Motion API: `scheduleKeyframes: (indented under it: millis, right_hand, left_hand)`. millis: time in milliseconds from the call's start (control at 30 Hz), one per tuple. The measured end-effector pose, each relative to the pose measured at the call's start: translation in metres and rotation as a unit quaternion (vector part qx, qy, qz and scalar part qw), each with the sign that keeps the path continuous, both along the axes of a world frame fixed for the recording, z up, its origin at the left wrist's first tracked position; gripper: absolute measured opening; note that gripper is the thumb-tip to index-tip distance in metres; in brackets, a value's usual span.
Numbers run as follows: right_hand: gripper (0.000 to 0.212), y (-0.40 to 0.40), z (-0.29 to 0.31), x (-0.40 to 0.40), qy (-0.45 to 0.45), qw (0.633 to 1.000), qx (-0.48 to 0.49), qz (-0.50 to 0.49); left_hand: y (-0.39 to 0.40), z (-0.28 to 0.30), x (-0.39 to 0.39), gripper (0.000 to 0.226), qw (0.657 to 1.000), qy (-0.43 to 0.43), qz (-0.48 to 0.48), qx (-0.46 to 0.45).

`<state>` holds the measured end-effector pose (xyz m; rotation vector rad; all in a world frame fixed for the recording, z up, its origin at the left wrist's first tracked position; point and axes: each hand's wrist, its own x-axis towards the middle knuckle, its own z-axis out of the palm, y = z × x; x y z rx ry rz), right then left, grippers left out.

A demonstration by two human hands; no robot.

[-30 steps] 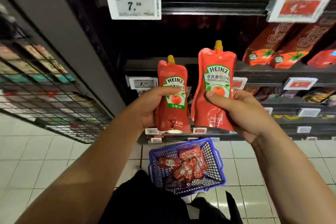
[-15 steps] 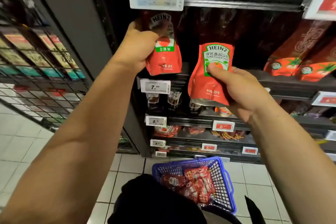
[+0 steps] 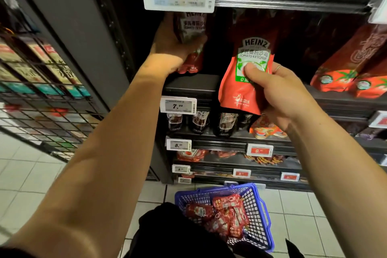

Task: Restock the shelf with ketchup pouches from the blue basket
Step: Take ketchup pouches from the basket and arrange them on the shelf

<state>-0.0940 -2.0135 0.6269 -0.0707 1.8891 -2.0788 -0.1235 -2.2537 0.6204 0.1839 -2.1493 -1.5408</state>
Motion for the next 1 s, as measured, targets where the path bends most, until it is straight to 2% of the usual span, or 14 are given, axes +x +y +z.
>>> scheduleKeyframes:
  millis: [67, 133, 233, 400, 533, 633, 767, 900, 1000]
  right_hand:
    - [0.030, -0.002, 0.002, -0.006, 0.018, 1.000, 0.015, -0.005]
    - [0.035, -0.003, 0.004, -0.012, 0.024, 0.999, 0.019, -0.022]
    - [0.037, -0.005, 0.009, -0.021, 0.037, 0.999, 0.026, -0.027]
    - [0.025, -0.011, 0.012, -0.039, 0.069, 0.996, 0.049, -0.042]
    - [0.024, -0.022, 0.002, -0.058, 0.079, 0.993, 0.071, -0.060]
    - [0.039, -0.037, -0.005, -0.072, 0.127, 0.986, 0.085, -0.061]
    - [0.047, -0.054, -0.015, -0.092, 0.238, 0.953, 0.175, -0.072]
    - [0.056, -0.067, -0.023, -0.108, 0.276, 0.935, 0.213, -0.066]
    - [0.063, -0.074, -0.025, -0.113, 0.281, 0.926, 0.248, -0.043]
  left_hand:
    - [-0.002, -0.007, 0.007, 0.083, 0.999, -0.034, -0.025, -0.025]
    - [-0.004, -0.013, 0.013, 0.087, 0.998, -0.044, -0.038, -0.035]
    - [-0.009, -0.016, 0.017, 0.087, 0.998, -0.036, -0.027, -0.040]
    - [-0.014, -0.017, 0.012, 0.086, 0.995, -0.051, 0.032, -0.078]
    - [-0.017, -0.025, 0.004, 0.077, 0.988, -0.068, 0.064, -0.119]
    - [-0.017, -0.031, -0.001, 0.068, 0.979, -0.104, 0.108, -0.140]
    - [-0.018, -0.036, -0.005, 0.069, 0.972, -0.127, 0.121, -0.157]
    - [-0.017, -0.035, -0.008, 0.069, 0.957, -0.147, 0.139, -0.210]
    - [-0.011, -0.030, -0.009, 0.074, 0.955, -0.159, 0.150, -0.202]
